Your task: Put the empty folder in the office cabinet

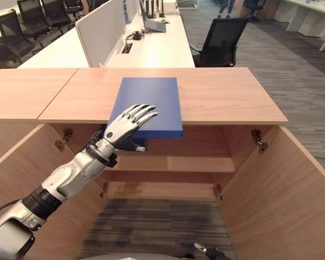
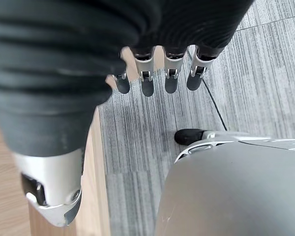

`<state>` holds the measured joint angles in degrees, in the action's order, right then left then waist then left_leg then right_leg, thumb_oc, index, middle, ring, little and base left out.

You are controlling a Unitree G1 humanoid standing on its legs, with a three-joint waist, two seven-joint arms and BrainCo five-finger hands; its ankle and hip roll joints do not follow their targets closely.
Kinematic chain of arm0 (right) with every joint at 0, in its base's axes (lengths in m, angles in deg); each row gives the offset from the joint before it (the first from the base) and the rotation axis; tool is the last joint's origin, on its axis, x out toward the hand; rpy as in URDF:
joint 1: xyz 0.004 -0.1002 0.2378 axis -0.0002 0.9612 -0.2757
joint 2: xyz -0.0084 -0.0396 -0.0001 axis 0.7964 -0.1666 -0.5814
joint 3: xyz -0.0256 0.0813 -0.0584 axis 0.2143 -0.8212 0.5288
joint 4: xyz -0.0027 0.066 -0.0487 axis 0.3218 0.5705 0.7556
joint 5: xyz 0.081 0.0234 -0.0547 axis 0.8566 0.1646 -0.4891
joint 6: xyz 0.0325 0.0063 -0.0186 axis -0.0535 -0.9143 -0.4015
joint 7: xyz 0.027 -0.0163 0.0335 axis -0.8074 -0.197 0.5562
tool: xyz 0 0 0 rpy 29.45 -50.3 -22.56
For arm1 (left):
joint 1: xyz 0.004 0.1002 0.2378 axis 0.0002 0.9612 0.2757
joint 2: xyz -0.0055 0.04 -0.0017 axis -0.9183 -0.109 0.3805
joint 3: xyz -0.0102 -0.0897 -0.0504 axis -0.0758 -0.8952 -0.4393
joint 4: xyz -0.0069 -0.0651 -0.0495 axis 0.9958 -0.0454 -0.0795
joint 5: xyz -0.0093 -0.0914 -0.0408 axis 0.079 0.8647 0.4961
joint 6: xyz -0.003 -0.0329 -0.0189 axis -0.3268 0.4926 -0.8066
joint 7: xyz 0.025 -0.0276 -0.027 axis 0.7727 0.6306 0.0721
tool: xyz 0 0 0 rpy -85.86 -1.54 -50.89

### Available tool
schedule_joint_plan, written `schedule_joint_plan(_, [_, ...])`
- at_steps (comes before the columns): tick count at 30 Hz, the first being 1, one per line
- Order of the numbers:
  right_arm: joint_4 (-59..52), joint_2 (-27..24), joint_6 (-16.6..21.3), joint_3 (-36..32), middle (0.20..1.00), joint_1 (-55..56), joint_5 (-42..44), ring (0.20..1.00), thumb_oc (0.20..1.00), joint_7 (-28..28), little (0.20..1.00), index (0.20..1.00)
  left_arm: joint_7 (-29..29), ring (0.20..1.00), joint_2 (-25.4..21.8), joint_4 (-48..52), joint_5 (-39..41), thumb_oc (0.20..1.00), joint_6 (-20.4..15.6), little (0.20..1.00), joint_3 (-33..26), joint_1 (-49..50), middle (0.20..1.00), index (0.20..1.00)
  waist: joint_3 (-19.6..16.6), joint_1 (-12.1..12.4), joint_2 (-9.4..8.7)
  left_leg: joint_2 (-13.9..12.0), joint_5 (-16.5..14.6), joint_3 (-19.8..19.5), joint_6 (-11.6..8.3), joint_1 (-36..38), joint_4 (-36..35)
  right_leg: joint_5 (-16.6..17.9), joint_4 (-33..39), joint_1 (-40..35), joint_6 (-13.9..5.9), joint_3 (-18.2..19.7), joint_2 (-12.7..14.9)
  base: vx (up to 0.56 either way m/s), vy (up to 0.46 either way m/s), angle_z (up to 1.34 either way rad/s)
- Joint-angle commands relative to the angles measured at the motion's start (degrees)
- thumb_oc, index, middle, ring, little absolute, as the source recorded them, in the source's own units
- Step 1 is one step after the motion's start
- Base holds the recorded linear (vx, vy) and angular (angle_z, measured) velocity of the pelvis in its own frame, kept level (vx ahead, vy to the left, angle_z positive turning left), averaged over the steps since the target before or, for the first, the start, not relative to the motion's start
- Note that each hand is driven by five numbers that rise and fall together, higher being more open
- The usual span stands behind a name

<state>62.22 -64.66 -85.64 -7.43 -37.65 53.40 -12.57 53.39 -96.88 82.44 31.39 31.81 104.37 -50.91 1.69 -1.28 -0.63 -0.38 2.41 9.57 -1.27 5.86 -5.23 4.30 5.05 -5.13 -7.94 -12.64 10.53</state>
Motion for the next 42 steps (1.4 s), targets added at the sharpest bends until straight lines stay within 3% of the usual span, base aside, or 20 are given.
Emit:
schedule_joint_plan(1, [3.1,1.5,0.1,1.7,1.0,-2.8,-0.6,1.0,1.0,-1.1,1.0,1.0,2.6,1.0,0.5,-3.0,-2.8,1.0,1.3,1.0,0.2,-9.8,1.0,1.0,0.5,0.2,-2.92,0.6,-6.1,-0.1,0.19,-0.5,0.2,4.0,-0.5,-0.3,-5.78,-2.3,5.3,0.0,0.0,0.0])
schedule_joint_plan(22, [4.8,2.3,0.3,2.0,1.0,-2.5,0.5,1.0,1.0,-2.1,1.0,1.0,7.5,1.0,5.3,-12.3,-9.7,1.0,5.6,1.0,2.6,-12.6,1.0,1.0,0.2,-0.7,-2.95,0.7,-6.6,0.4,0.3,0.5,0.2,3.6,-0.4,-0.8,-5.72,-1.6,5.3,0.0,-0.001,-0.01])
schedule_joint_plan(42, [5.9,3.1,0.7,1.3,1.0,-2.1,2.0,1.0,1.0,-3.1,1.0,1.0,11.1,1.0,6.6,-18.4,-13.9,1.0,9.2,1.0,3.3,-12.2,1.0,1.0,-0.1,-1.1,-3.17,0.7,-6.8,0.7,0.42,1.1,0.2,3.7,-0.4,-0.9,-5.73,-1.1,5.2,0.0,0.0,0.0])
